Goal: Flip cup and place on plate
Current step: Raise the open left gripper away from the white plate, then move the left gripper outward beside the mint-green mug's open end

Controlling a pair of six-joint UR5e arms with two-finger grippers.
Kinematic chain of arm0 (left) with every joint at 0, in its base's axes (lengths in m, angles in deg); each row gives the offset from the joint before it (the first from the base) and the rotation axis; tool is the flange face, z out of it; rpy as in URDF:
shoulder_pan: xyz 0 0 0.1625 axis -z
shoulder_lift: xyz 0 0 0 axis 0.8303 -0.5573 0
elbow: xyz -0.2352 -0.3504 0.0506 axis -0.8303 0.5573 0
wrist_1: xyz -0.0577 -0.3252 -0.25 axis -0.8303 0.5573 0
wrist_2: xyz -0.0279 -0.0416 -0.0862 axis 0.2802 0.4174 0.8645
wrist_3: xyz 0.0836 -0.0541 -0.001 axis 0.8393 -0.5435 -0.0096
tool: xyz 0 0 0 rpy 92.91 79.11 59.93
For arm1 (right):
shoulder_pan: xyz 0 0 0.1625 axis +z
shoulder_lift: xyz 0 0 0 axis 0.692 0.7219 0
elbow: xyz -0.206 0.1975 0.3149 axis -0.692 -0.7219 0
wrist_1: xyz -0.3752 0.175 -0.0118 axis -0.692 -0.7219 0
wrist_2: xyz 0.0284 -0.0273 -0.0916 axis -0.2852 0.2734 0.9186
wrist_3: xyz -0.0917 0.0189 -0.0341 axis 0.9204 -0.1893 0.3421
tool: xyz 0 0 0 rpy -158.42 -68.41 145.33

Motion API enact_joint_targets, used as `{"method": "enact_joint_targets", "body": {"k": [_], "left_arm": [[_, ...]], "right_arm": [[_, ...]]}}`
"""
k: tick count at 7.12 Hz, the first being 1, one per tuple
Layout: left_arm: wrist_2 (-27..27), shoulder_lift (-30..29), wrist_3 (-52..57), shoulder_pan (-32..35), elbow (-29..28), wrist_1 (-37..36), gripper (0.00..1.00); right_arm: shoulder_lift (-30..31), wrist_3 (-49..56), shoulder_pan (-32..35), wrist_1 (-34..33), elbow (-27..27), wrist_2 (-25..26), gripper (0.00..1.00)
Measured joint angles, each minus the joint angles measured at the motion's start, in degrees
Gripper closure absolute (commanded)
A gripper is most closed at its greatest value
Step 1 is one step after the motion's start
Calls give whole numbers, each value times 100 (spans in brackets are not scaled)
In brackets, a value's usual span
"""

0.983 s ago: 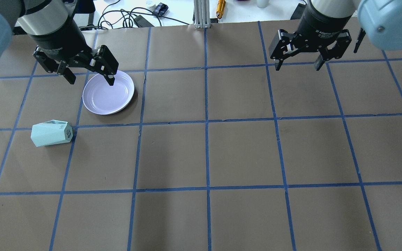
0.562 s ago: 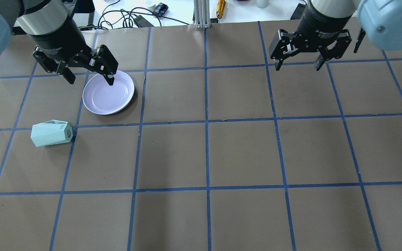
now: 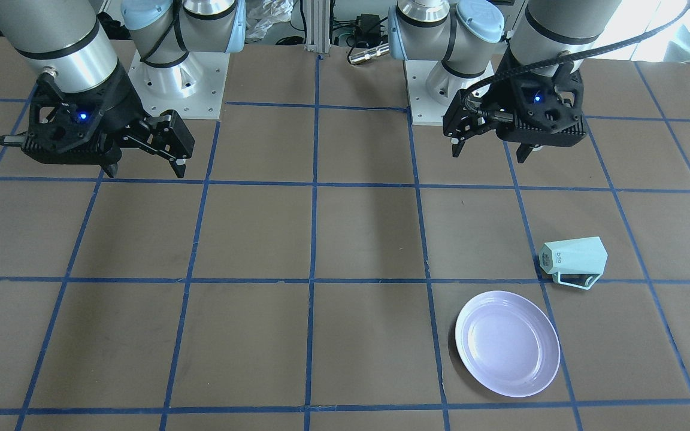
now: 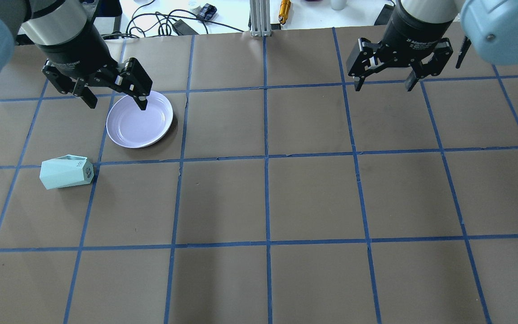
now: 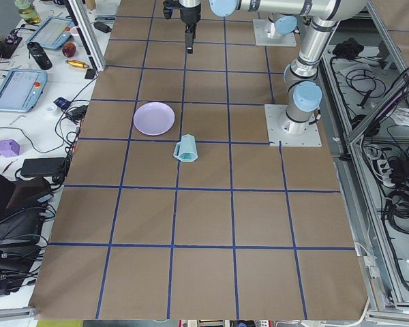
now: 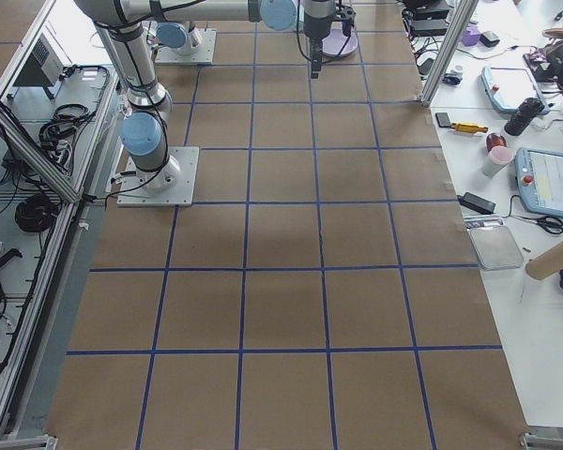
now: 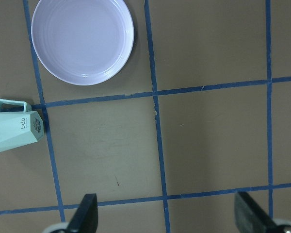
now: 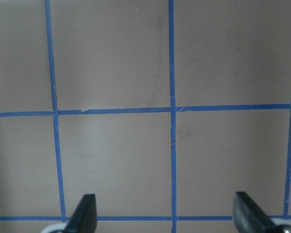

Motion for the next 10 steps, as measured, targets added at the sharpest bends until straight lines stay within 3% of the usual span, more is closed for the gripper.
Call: {"method": "enact_joint_targets", "body": {"k": [5, 10], "left_arm": [[37, -4, 4, -77, -46, 24, 0], [463, -56, 1149, -1346, 16, 136, 0]], "right_arm": [[0, 0, 0, 0, 0, 0, 0], [0, 0, 0, 0, 0, 0, 0]]}}
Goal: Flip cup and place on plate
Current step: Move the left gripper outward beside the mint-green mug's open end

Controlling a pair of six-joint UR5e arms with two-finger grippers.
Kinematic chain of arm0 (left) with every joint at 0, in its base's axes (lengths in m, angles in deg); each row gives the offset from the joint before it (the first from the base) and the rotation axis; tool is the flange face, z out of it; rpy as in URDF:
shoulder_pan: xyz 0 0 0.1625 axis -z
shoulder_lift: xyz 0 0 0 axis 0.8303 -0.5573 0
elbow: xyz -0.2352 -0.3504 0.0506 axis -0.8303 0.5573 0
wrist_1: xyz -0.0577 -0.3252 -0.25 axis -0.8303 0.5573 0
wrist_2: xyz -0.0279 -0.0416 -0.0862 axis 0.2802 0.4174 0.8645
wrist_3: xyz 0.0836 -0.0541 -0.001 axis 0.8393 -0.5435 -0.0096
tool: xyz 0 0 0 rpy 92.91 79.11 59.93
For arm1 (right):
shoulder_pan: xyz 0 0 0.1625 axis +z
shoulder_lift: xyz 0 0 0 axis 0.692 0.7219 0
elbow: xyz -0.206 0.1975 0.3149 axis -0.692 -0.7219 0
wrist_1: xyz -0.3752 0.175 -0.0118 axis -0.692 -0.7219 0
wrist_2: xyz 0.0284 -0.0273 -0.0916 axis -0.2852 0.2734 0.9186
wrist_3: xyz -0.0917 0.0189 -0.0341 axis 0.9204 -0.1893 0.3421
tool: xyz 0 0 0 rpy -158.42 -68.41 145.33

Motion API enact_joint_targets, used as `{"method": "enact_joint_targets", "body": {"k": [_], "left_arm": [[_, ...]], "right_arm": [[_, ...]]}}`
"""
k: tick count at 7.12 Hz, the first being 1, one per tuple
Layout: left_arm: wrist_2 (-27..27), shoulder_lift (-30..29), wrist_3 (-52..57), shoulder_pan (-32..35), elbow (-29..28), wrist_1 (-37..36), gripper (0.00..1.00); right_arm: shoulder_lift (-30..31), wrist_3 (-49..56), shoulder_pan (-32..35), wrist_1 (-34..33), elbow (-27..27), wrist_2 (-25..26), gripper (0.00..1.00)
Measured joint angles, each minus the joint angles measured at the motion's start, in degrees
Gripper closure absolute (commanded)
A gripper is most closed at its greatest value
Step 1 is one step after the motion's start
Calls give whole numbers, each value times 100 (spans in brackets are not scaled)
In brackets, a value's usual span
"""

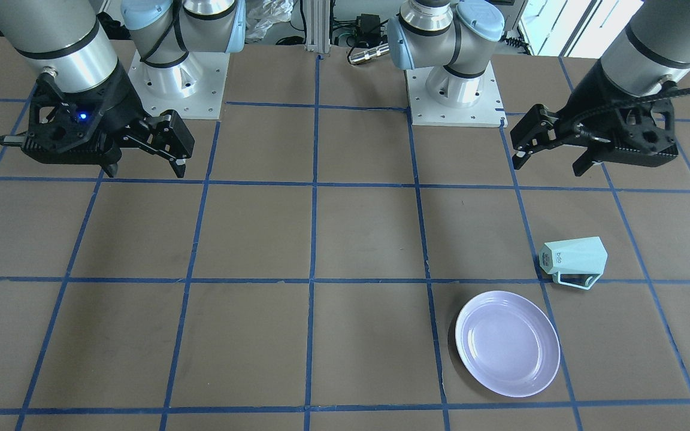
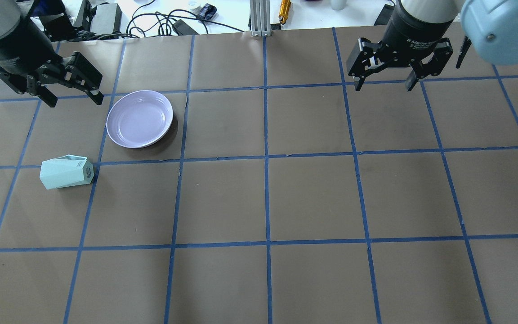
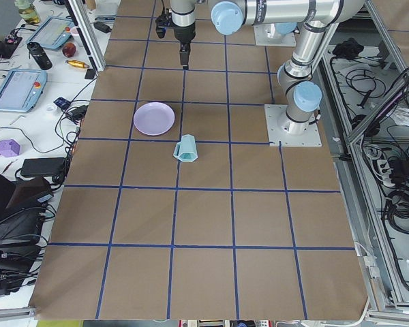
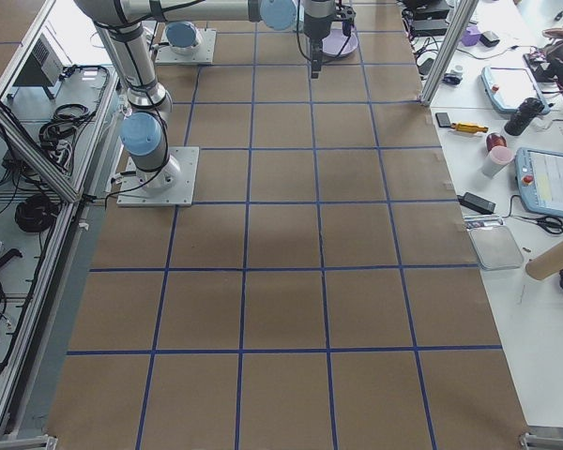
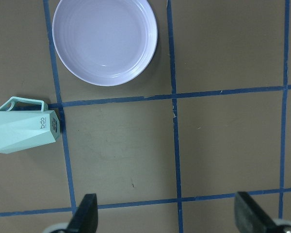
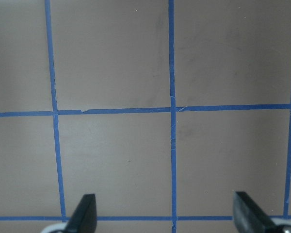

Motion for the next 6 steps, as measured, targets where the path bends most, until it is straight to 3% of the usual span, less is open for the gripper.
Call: {"method": "enact_joint_targets", "body": {"k": [6], "left_arm": [[526, -567, 1829, -1572, -3, 193, 0]], "right_arm": [[0, 0, 0, 0, 0, 0, 0]]}}
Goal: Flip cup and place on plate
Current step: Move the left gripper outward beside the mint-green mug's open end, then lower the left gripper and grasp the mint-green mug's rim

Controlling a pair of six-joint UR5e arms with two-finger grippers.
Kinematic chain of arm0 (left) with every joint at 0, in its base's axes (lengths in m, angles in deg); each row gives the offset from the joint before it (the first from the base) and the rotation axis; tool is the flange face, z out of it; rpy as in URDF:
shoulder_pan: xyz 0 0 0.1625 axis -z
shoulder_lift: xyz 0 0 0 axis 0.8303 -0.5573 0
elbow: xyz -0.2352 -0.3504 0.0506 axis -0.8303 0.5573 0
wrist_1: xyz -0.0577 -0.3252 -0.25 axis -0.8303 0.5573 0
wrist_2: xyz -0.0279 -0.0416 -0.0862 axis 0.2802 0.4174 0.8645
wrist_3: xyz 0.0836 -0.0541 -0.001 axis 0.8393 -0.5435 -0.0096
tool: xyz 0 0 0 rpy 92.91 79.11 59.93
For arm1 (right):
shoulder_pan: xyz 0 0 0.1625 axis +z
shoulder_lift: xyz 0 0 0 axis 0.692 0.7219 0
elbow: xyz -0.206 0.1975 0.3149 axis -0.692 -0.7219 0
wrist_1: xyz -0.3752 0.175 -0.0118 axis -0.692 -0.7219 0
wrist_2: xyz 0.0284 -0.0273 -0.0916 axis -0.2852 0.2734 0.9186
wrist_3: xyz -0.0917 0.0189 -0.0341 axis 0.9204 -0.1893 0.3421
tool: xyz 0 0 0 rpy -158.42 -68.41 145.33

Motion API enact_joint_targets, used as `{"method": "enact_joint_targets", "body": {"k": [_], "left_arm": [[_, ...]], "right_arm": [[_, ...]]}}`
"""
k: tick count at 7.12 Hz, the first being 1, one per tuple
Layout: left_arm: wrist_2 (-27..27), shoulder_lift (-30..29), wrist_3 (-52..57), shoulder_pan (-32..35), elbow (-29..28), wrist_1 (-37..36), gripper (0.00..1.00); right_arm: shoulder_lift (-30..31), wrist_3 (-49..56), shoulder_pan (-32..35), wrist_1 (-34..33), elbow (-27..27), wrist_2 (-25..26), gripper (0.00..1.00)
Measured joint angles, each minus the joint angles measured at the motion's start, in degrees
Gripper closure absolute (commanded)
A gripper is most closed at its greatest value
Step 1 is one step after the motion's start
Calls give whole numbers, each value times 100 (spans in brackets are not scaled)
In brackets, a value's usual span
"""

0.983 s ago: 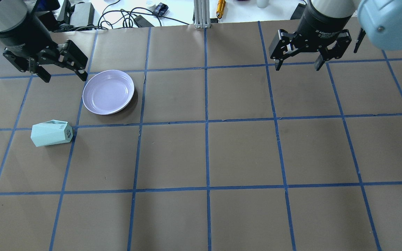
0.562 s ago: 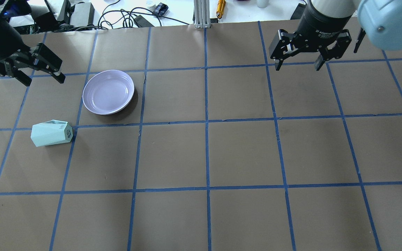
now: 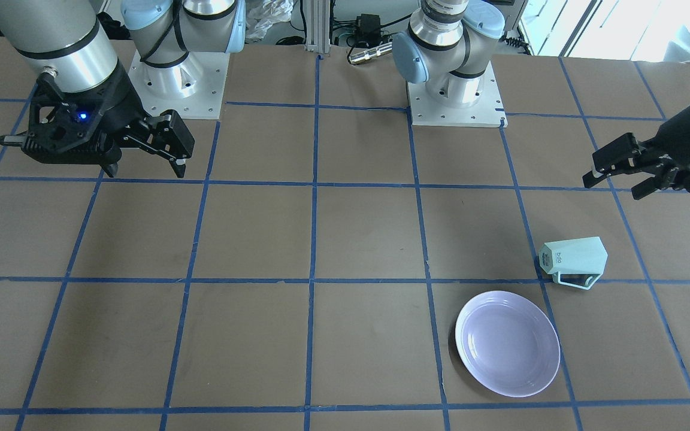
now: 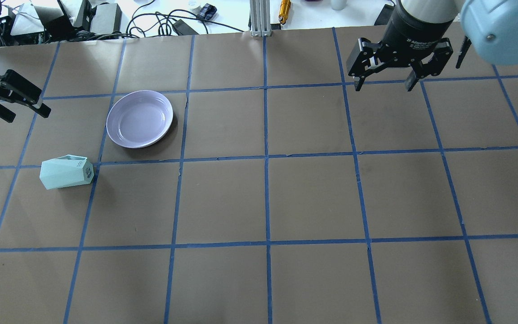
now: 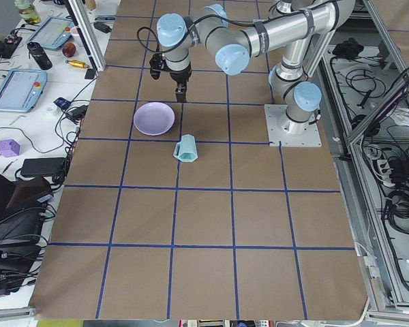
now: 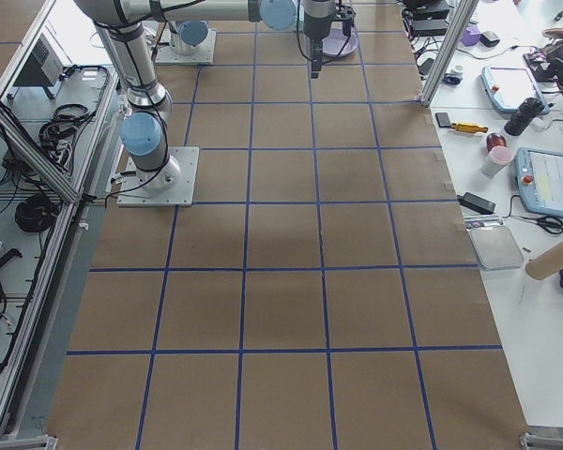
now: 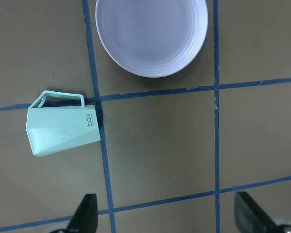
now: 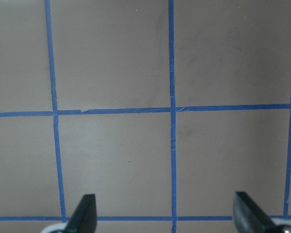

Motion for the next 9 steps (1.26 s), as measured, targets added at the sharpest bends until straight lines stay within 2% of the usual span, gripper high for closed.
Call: {"method": "enact_joint_targets", "body": {"k": [5, 9], "left_arm": [[534, -962, 1371, -997, -148, -50, 0], [1281, -1719, 1568, -1566, -174, -9, 0]], "right_arm": [[0, 0, 0, 0, 0, 0, 0], [0, 0, 0, 0, 0, 0, 0]]}}
